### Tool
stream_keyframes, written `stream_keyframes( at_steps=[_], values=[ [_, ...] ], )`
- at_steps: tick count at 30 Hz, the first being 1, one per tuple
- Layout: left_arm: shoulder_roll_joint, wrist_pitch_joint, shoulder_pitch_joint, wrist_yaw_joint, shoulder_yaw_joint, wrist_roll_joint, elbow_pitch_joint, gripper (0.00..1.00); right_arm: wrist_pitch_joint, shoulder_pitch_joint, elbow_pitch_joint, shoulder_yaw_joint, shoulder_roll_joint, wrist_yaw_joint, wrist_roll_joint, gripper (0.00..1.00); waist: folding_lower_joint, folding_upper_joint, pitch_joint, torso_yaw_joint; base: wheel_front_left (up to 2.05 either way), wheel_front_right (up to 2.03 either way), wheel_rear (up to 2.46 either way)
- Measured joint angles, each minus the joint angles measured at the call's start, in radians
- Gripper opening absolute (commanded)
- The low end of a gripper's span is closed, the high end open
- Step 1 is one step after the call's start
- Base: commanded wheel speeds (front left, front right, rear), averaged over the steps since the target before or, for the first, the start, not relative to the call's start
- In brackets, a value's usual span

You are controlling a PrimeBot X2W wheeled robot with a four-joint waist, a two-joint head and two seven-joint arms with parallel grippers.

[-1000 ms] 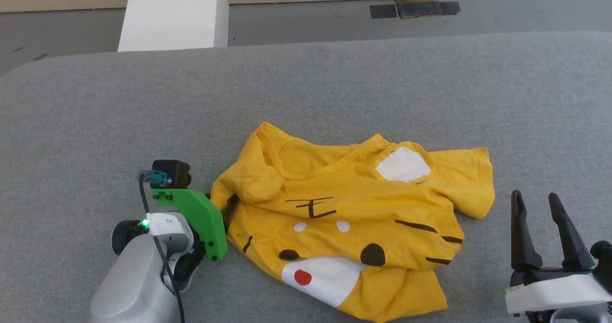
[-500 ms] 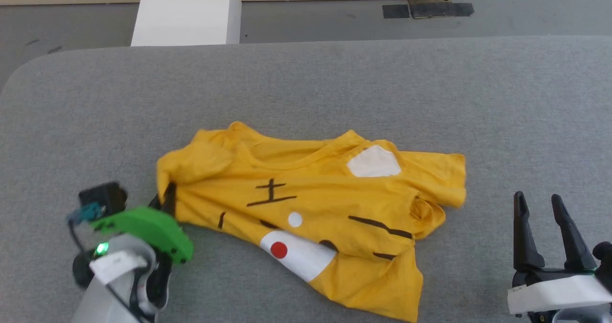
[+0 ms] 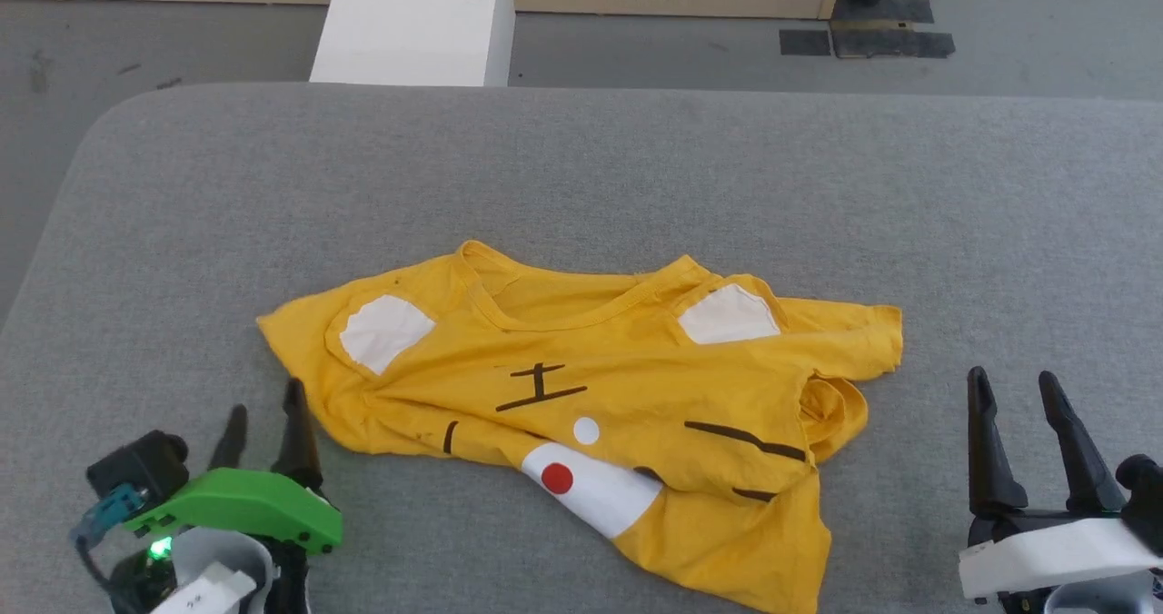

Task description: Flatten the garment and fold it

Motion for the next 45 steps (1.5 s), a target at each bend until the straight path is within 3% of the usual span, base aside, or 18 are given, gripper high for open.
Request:
stream_keyframes(
  at_steps=[4,10,20,23,30,37,38,40,45],
  values=[
    [0.002,-0.115,0.045,0.032,0.018,0.066,-0.08,1.0,0.026,-0.005,-0.016,0.022,0.0,0.0,-0.024,1.0,0.0,0.0,-0.013,0.007,0.0,0.0,0.0],
    [-0.005,-0.155,0.103,0.057,0.021,0.106,-0.134,1.0,0.136,-0.099,-0.052,0.131,-0.001,0.0,-0.034,1.0,0.0,0.0,-0.017,0.011,0.0,0.0,0.0],
    [-0.03,-0.157,0.12,0.052,-0.018,0.106,-0.128,1.0,0.646,-0.347,0.065,0.397,-0.001,0.0,-0.048,1.0,0.0,0.0,-0.014,0.045,0.0,0.0,0.0],
    [-0.032,-0.156,0.12,0.051,-0.03,0.106,-0.122,1.0,0.757,-0.406,0.13,0.458,-0.035,0.0,-0.061,1.0,0.0,0.0,-0.014,0.063,0.0,0.0,0.0],
    [-0.029,-0.146,0.119,0.051,-0.058,0.122,-0.111,1.0,0.836,-0.514,0.313,0.553,-0.11,0.0,-0.061,1.0,0.0,0.0,-0.017,0.112,0.0,0.0,0.0],
    [-0.031,-0.13,0.118,0.045,-0.085,0.123,-0.097,1.0,0.839,-0.595,0.538,0.622,-0.106,0.0,-0.055,1.0,0.0,0.0,-0.022,0.158,0.0,0.0,0.0],
    [-0.031,-0.13,0.118,0.044,-0.087,0.123,-0.095,1.0,0.83,-0.602,0.563,0.619,-0.103,0.0,-0.055,0.5,0.0,0.0,-0.022,0.163,0.0,0.0,0.0],
    [-0.032,-0.128,0.117,0.043,-0.09,0.123,-0.092,1.0,0.796,-0.626,0.616,0.608,-0.09,0.0,-0.062,0.04,0.0,0.0,-0.017,0.173,0.0,0.0,0.0],
    [-0.031,-0.129,0.108,0.041,-0.088,0.122,-0.085,1.0,0.701,-0.658,0.682,0.537,-0.073,0.001,-0.064,0.0,0.0,0.0,-0.001,0.172,0.0,0.0,0.0]
  ],
)
